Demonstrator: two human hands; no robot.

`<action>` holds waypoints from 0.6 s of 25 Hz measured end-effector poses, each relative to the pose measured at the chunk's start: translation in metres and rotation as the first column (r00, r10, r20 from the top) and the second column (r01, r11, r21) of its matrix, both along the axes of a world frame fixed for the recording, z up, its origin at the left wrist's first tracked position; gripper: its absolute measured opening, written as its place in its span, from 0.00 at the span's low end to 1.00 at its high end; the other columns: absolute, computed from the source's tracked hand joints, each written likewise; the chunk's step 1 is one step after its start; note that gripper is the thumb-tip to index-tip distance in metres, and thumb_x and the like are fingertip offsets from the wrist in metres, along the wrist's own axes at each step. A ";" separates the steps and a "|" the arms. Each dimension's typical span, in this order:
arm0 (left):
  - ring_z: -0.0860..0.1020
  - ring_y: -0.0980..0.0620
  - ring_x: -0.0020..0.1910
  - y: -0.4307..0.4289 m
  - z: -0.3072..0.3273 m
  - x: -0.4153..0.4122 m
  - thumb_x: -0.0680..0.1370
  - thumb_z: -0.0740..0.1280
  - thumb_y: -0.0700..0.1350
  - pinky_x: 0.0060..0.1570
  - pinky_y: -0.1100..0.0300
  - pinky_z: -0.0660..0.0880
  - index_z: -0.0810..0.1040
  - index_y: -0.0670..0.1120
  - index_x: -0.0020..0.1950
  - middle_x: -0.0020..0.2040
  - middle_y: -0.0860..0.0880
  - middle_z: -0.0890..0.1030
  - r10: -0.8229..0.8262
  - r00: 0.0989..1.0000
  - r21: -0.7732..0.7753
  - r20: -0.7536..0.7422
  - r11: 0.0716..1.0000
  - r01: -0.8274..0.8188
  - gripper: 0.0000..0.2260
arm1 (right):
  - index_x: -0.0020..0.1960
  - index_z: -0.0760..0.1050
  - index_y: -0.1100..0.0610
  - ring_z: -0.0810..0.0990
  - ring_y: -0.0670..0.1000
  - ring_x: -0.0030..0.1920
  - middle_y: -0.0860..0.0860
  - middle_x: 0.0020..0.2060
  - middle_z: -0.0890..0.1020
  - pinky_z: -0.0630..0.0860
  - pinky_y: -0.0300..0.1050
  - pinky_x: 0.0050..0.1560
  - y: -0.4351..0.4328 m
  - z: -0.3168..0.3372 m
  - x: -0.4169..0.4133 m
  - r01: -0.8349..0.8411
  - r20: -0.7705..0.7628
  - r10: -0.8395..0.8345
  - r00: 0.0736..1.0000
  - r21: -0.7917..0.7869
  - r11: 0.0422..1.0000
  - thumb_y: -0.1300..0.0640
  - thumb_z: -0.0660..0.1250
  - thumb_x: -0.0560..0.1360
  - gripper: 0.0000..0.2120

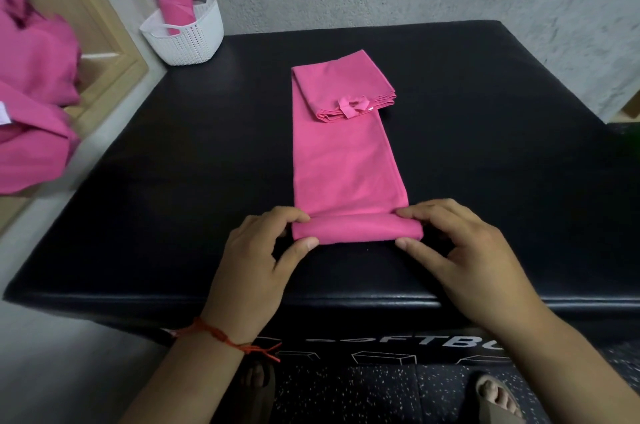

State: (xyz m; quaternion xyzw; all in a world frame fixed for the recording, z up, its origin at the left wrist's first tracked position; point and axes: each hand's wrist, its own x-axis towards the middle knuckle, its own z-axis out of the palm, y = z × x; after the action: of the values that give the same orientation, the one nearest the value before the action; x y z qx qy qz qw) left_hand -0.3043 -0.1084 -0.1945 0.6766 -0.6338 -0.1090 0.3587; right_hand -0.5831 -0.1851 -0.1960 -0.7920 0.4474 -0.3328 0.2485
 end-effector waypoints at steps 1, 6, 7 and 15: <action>0.74 0.63 0.55 -0.001 0.000 0.000 0.77 0.67 0.62 0.55 0.64 0.71 0.78 0.62 0.60 0.53 0.68 0.75 0.010 1.000 0.012 -0.022 1.000 -0.010 0.13 | 0.64 0.82 0.42 0.81 0.47 0.59 0.38 0.56 0.82 0.77 0.46 0.60 0.000 0.001 0.000 0.001 0.015 -0.001 1.000 0.006 1.000 0.45 0.75 0.77 0.16; 0.77 0.57 0.54 0.002 -0.001 0.003 0.83 0.66 0.57 0.55 0.54 0.76 0.79 0.58 0.56 0.50 0.61 0.79 -0.036 0.997 -0.017 -0.063 0.999 0.036 0.06 | 0.53 0.80 0.39 0.82 0.45 0.52 0.40 0.49 0.84 0.75 0.41 0.52 0.004 0.004 0.001 0.020 0.102 -0.032 0.994 0.112 0.993 0.42 0.74 0.77 0.07; 0.76 0.56 0.53 0.003 -0.002 0.002 0.84 0.65 0.55 0.55 0.52 0.75 0.79 0.57 0.55 0.50 0.61 0.78 -0.044 0.998 -0.033 -0.039 0.999 0.042 0.04 | 0.51 0.79 0.40 0.81 0.46 0.51 0.40 0.48 0.84 0.75 0.41 0.50 0.005 0.005 0.001 0.023 0.098 -0.034 0.995 0.109 0.994 0.43 0.74 0.77 0.05; 0.74 0.53 0.58 -0.001 -0.006 -0.003 0.85 0.65 0.43 0.59 0.59 0.72 0.83 0.51 0.57 0.56 0.59 0.77 -0.013 0.993 -0.185 0.115 0.982 0.034 0.08 | 0.49 0.84 0.43 0.81 0.45 0.50 0.41 0.47 0.80 0.74 0.35 0.47 0.003 0.003 0.012 0.123 0.134 -0.134 0.982 0.082 0.989 0.46 0.74 0.78 0.02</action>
State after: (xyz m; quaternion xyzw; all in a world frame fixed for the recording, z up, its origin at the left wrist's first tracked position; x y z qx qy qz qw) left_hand -0.3076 -0.1093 -0.2001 0.6376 -0.6683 -0.0148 0.3829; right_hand -0.5711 -0.1817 -0.1930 -0.7266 0.4911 -0.3860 0.2861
